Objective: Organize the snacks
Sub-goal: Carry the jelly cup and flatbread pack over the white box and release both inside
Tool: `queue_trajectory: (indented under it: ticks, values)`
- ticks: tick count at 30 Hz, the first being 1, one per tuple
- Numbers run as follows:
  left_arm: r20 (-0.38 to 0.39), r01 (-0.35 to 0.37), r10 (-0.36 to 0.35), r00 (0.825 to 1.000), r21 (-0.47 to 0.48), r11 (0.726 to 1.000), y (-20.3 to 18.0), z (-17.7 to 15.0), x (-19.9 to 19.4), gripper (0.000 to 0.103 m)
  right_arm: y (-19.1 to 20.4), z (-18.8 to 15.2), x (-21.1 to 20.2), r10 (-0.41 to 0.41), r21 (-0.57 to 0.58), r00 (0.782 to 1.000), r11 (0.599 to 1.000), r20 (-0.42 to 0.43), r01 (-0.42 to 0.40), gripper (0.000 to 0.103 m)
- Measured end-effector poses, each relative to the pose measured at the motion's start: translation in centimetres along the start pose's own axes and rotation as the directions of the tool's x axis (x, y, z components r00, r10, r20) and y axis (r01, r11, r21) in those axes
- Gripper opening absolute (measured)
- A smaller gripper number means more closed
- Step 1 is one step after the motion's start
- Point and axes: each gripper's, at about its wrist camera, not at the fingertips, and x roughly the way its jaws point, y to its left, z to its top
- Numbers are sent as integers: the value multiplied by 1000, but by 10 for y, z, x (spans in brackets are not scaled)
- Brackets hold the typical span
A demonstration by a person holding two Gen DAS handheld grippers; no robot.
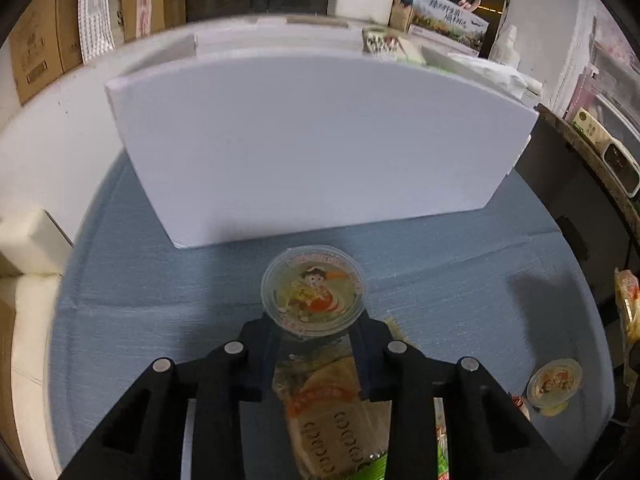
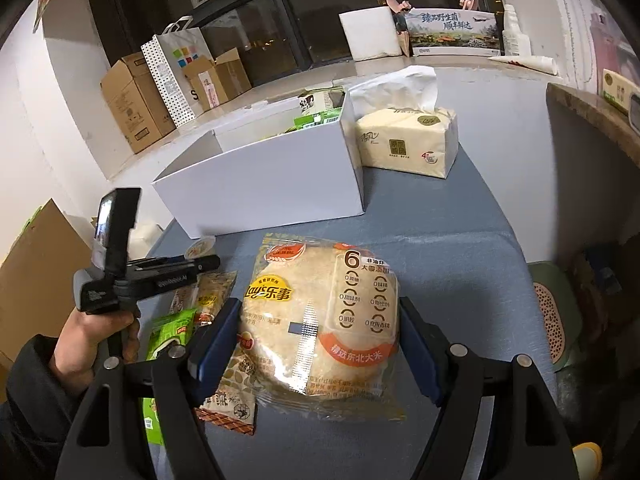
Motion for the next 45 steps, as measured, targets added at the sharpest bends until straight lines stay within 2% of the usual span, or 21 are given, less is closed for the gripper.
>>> queue_trajectory:
  ticks: [1, 6, 11, 14, 17, 21, 24, 29, 33, 35, 36, 39, 45]
  values:
    - [20, -10, 10, 1000, 14, 1000, -1, -1, -5, 36, 1, 0, 2, 1, -1, 1000, 1000, -4, -1, 80]
    - [97, 33, -34, 995, 15, 999, 1, -2, -40, 36, 7, 0, 4, 19, -15, 1000, 1000, -12, -19, 80]
    - [201, 69, -71, 977, 17, 997, 5, 8, -90, 36, 20, 11, 4, 58, -39, 998, 998, -2, -58, 80]
    - [246, 85, -91, 965, 35, 996, 7, 33, -111, 36, 35, 38, 5, 102, -60, 995, 993, 21, -101, 80]
    - [282, 71, -79, 956, 40, 997, 11, 65, -121, 36, 53, 79, 4, 134, -101, 989, 987, 60, -127, 80]
    - [319, 59, -63, 946, 24, 998, 21, 103, -124, 36, 67, 136, 16, 140, -110, 986, 986, 93, -129, 80]
    - [320, 38, -47, 946, 34, 999, 20, 124, -114, 36, 72, 175, 37, 156, -96, 984, 984, 85, -148, 80]
    - [292, 3, -17, 956, 49, 999, 21, 147, -90, 36, 76, 208, 74, 113, -126, 992, 987, 65, -104, 80]
    - [277, -29, 17, 961, 40, 999, 24, 157, -72, 38, 68, 217, 93, 98, -113, 994, 989, 47, -93, 80]
    - [244, -48, 44, 969, 10, 999, 31, 161, -61, 75, 64, 221, 103, 89, -115, 996, 990, 33, -84, 87]
    - [238, -44, 47, 970, -15, 999, 36, 160, -59, 102, 61, 221, 110, 68, -104, 998, 992, 14, -66, 94]
    - [249, -40, 51, 967, -49, 998, 45, 154, -59, 103, 50, 218, 116, 74, -57, 997, 996, 5, -74, 103]
    - [232, -10, 25, 973, -65, 998, 50, 145, -60, 103, 37, 207, 108, 95, -12, 995, 995, 37, -95, 103]
